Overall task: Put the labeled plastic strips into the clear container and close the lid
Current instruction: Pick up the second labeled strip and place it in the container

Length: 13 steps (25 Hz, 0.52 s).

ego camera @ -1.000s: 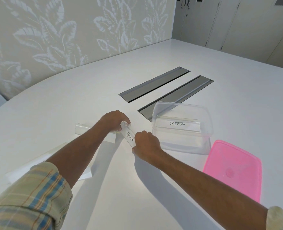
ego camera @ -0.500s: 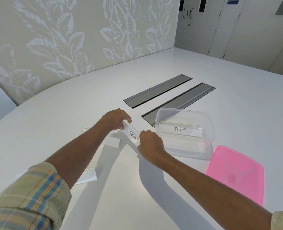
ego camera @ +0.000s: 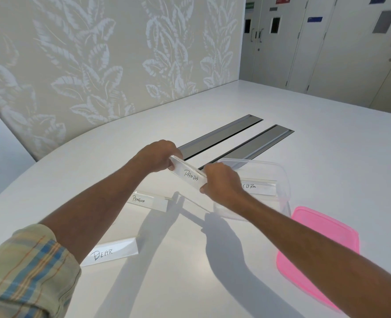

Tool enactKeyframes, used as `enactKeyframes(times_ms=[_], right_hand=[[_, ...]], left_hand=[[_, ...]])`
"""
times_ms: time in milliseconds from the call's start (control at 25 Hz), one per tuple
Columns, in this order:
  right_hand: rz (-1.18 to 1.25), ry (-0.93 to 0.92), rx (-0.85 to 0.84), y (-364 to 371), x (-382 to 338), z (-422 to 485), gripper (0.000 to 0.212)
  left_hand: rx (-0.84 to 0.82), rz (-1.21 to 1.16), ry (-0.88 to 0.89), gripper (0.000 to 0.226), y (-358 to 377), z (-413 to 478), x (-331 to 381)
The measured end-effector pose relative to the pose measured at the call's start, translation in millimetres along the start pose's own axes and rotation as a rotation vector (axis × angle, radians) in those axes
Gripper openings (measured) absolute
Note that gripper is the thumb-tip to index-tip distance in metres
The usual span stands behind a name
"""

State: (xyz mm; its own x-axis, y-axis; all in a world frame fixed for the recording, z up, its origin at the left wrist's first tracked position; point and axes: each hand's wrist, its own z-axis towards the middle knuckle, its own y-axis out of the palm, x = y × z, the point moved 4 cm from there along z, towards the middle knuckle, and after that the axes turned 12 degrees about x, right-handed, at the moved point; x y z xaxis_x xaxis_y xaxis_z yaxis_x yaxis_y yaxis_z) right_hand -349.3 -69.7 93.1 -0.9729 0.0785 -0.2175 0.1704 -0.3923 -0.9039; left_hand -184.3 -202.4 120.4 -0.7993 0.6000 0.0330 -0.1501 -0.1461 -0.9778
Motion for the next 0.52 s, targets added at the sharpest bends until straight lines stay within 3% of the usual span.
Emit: enactKeyframes(times_ms=[360,520], right_hand=[[0.049,0.003,-0.068,-59.0,89.4,34.0,0.045],[0.13,-0.004,-0.122,-59.7,130.1,40.8,0.041]], left_hand=[[0.113,0.04,0.068,0.032,-20.9,19.4,70.1],[0.115,-0.013,0.114,0.033,-10.1,34.5,99.8]])
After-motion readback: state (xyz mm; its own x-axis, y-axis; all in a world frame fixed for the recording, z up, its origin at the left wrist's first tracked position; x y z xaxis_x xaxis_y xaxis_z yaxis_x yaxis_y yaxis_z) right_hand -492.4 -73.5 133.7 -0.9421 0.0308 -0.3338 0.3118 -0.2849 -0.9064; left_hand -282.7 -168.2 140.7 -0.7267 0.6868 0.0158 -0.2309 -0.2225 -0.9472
